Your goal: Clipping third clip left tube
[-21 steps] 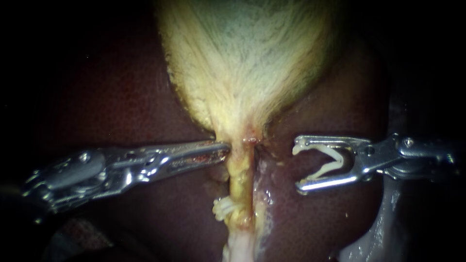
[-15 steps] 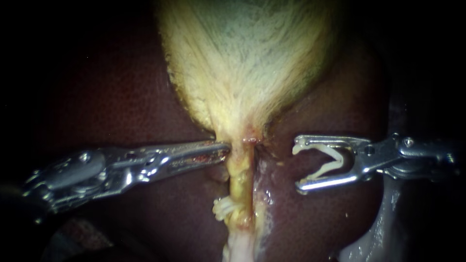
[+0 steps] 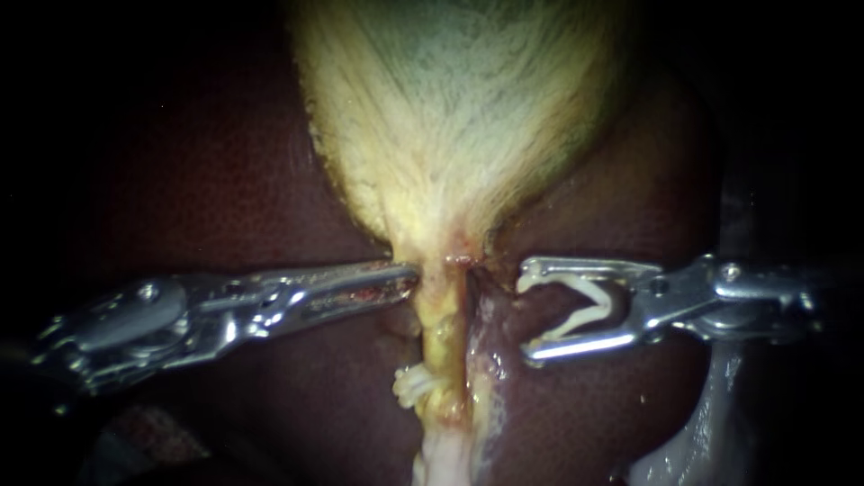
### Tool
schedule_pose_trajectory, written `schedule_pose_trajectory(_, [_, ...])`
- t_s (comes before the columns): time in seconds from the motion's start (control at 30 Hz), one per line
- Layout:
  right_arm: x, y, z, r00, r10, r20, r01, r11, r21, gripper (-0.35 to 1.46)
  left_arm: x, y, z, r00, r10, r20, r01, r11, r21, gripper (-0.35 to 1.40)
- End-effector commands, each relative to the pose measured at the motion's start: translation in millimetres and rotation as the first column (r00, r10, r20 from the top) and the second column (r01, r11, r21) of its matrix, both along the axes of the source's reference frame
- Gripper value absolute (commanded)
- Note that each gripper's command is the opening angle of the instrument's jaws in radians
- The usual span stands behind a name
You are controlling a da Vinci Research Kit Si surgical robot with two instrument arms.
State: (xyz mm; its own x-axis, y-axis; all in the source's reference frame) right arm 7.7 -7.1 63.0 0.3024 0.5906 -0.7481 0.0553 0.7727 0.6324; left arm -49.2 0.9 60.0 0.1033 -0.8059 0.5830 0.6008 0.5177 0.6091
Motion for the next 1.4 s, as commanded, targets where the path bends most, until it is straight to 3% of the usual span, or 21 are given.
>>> schedule_pose_trajectory(0.03, [0.6,-0.4,0.4,1.0,-0.003,0.001,0.003,1.0,0.006,0.59,0.3,-0.1,-0.1,1.0,-0.001,0.0,0.001,1.0,-0.002,-0.35])
schedule_pose_trajectory(0.23, [3.8,-2.4,2.9,0.9997,-0.024,-0.004,0.025,0.999,0.049,0.57,1.9,-0.6,-0.6,1.0,-0.005,-0.001,0.005,1.0,0.001,-0.35])
schedule_pose_trajectory(0.6, [5.1,-2.9,7.0,0.9999,-0.012,0.01,0.011,0.998,0.058,0.57,2.1,-1.5,-2.4,1.0,-0.008,-0.003,0.008,1.0,0.001,-0.35])
schedule_pose_trajectory(1.1, [5.6,-3.3,8.4,0.9999,-0.01,0.013,0.009,0.998,0.056,0.55,2.2,-1.6,-3.8,1.0,-0.007,-0.004,0.007,1.0,0.006,-0.35])
schedule_pose_trajectory(1.23, [6.8,-4.4,9.0,0.9998,-0.01,0.016,0.009,0.998,0.066,0.55,1.6,-1.3,-3.6,0.9999,-0.01,-0.006,0.01,1.0,0.006,-0.35])
schedule_pose_trajectory(1.4, [8.3,-6.5,9.1,0.9989,-0.047,0.002,0.046,0.995,0.088,0.55,0.9,-1.0,-3.2,0.9999,-0.012,-0.007,0.012,1.0,0.006,-0.35])
